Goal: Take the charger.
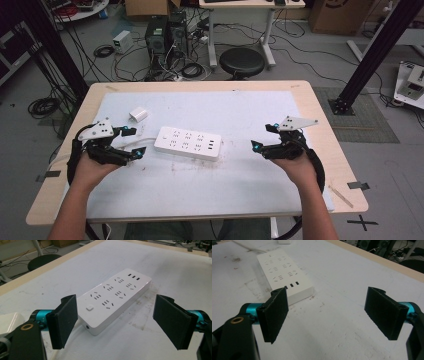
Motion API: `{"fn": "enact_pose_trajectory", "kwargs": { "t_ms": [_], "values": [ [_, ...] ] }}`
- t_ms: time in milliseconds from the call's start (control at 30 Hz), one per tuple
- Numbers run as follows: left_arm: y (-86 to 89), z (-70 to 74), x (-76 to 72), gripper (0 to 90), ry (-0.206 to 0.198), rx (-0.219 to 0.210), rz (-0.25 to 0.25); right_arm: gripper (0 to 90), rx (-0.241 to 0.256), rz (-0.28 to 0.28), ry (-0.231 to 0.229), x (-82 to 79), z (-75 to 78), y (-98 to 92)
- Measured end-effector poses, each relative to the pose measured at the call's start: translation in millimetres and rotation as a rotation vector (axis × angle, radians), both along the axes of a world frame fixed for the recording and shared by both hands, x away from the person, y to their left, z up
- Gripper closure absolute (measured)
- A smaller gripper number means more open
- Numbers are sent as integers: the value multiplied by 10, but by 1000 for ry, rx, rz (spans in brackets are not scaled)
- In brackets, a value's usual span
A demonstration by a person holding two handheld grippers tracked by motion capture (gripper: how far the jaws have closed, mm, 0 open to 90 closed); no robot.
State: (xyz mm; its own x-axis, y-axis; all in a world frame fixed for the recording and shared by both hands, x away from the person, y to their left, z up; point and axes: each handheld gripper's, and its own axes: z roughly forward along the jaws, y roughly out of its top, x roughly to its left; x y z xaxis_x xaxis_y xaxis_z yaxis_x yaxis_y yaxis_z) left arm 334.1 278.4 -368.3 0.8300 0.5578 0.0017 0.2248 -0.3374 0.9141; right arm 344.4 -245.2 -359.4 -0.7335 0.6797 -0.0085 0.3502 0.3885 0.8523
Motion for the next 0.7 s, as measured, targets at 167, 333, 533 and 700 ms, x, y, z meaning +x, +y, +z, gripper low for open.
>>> {"fn": "enact_pose_trajectory", "kwargs": {
  "t_ms": [167,333,533,700],
  "values": [
    [45,16,13,200,7,-11,21,198,-6,4,5,13,43,35],
    [116,62,86,200,16,-5,63,198,-10,-6,6,29,48,61],
    [166,215,347,200,19,41,146,198,-19,-17,12,43,29,85],
    [157,279,524,200,44,79,162,198,-26,-24,8,18,41,70]
  ]
}}
